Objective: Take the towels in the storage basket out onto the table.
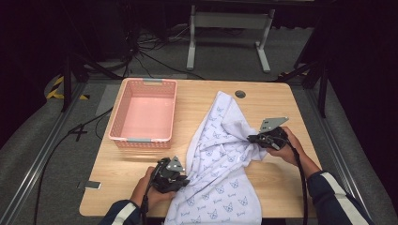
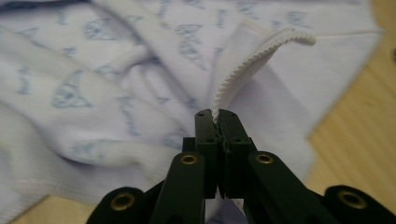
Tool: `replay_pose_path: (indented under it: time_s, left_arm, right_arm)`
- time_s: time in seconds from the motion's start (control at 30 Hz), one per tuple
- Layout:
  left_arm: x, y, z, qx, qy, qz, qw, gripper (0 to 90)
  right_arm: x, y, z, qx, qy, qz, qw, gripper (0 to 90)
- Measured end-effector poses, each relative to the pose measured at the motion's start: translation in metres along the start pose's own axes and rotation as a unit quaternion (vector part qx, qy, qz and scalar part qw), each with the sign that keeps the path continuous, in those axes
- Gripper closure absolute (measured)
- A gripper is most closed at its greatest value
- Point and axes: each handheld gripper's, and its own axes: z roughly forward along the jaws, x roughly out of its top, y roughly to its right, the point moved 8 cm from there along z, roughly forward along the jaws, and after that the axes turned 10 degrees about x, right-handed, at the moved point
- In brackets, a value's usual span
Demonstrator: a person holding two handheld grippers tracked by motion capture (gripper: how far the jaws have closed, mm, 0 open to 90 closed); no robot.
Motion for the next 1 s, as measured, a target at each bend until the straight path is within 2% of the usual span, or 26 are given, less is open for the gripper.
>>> replay_pose_path:
  time_s: [0.03,0.07,0.1,0.17,0.23,0.3,0.33,0.37,0.43,0.5,0.53,0.57,0.6,0.63,0.67,0.7,0.73,0.77,0.8,0.83,0.87,0.9,0.93,0.97,1.0]
  left_arm:
    - [0.0,0.0,0.0,0.0,0.0,0.0,1.0,80.0]
    - [-0.004,-0.003,-0.003,0.003,0.007,-0.017,0.9998,80.0]
    - [-0.008,-0.009,-0.006,0.011,0.004,-0.023,0.9997,80.0]
    - [-0.016,-0.017,-0.011,0.013,0.008,-0.041,0.9991,80.0]
    - [-0.021,-0.023,-0.014,0.015,0.01,-0.055,0.9983,80.1]
    - [-0.024,-0.026,-0.016,0.011,0.007,-0.062,0.998,80.2]
    - [-0.023,-0.026,-0.015,0.007,0.015,-0.071,0.9974,80.2]
    - [-0.023,-0.025,-0.014,-0.001,0.012,-0.07,0.9975,80.2]
    - [-0.021,-0.022,-0.012,-0.009,0.01,-0.062,0.998,80.0]
    - [-0.016,-0.017,-0.01,-0.022,0.016,-0.06,0.9979,78.6]
    - [-0.011,-0.014,-0.008,-0.027,0.026,-0.054,0.9978,76.0]
    - [-0.007,-0.012,-0.006,-0.024,0.029,-0.043,0.9984,69.2]
    - [0.0,-0.01,-0.004,-0.012,0.031,-0.037,0.9988,60.3]
    - [0.006,-0.009,-0.003,-0.001,0.036,-0.031,0.9989,56.2]
    - [0.011,-0.01,-0.002,0.004,0.041,-0.027,0.9988,53.0]
    - [0.025,-0.011,0.001,0.022,0.055,-0.023,0.998,48.4]
    - [0.025,-0.011,0.001,0.022,0.055,-0.023,0.998,45.6]
    - [0.031,-0.013,0.003,0.032,0.057,-0.017,0.9977,45.6]
    - [0.038,-0.013,0.006,0.03,0.063,-0.01,0.9975,43.9]
    - [0.044,-0.013,0.01,0.033,0.067,-0.009,0.9971,44.8]
    - [0.047,-0.014,0.013,0.04,0.065,-0.004,0.9971,44.6]
    - [0.053,-0.014,0.018,0.037,0.068,-0.001,0.997,45.4]
    - [0.058,-0.015,0.021,0.037,0.068,0.0,0.997,46.9]
    - [0.064,-0.016,0.025,0.038,0.071,0.004,0.9967,48.6]
    - [0.068,-0.016,0.029,0.04,0.071,0.007,0.9966,51.2]
  right_arm:
    - [0.0,0.0,0.0,0.0,0.0,0.0,1.0,88.1]
    - [-0.004,0.022,-0.012,-0.046,0.015,0.024,0.9985,88.3]
    - [-0.004,0.022,-0.012,-0.046,0.015,0.024,0.9985,88.3]
    - [-0.011,0.049,-0.025,-0.09,0.029,0.063,0.9935,88.3]
    - [-0.021,0.078,-0.039,-0.142,0.029,0.093,0.9851,88.4]
    - [-0.033,0.103,-0.052,-0.176,0.027,0.128,0.9756,88.5]
    - [-0.043,0.124,-0.06,-0.202,0.027,0.154,0.9669,88.5]
    - [-0.043,0.124,-0.06,-0.202,0.027,0.154,0.9669,88.5]
    - [-0.05,0.14,-0.063,-0.225,0.012,0.163,0.9605,88.5]
    - [-0.051,0.15,-0.063,-0.243,0.004,0.166,0.9556,88.2]
    - [-0.051,0.153,-0.062,-0.255,-0.001,0.169,0.952,88.0]
    - [-0.051,0.158,-0.062,-0.275,-0.003,0.168,0.9467,84.6]
    - [-0.049,0.161,-0.062,-0.293,0.004,0.177,0.9395,74.2]
    - [-0.047,0.163,-0.061,-0.299,0.006,0.176,0.9377,70.6]
    - [-0.045,0.16,-0.058,-0.285,0.008,0.181,0.9412,65.9]
    - [-0.04,0.151,-0.054,-0.266,0.013,0.174,0.9481,61.7]
    - [-0.04,0.151,-0.054,-0.266,0.013,0.174,0.9481,61.7]
    - [-0.035,0.141,-0.05,-0.242,0.022,0.174,0.9543,60.0]
    - [-0.03,0.128,-0.047,-0.218,0.027,0.159,0.9626,57.6]
    - [-0.022,0.109,-0.042,-0.187,0.032,0.137,0.9722,56.5]
    - [-0.017,0.091,-0.037,-0.155,0.035,0.12,0.98,56.2]
    - [-0.014,0.077,-0.032,-0.129,0.038,0.108,0.9849,56.0]
    - [-0.009,0.056,-0.027,-0.105,0.039,0.084,0.9902,55.7]
    - [-0.006,0.04,-0.022,-0.087,0.039,0.07,0.993,55.8]
    - [-0.003,0.019,-0.016,-0.048,0.042,0.058,0.9963,56.3]
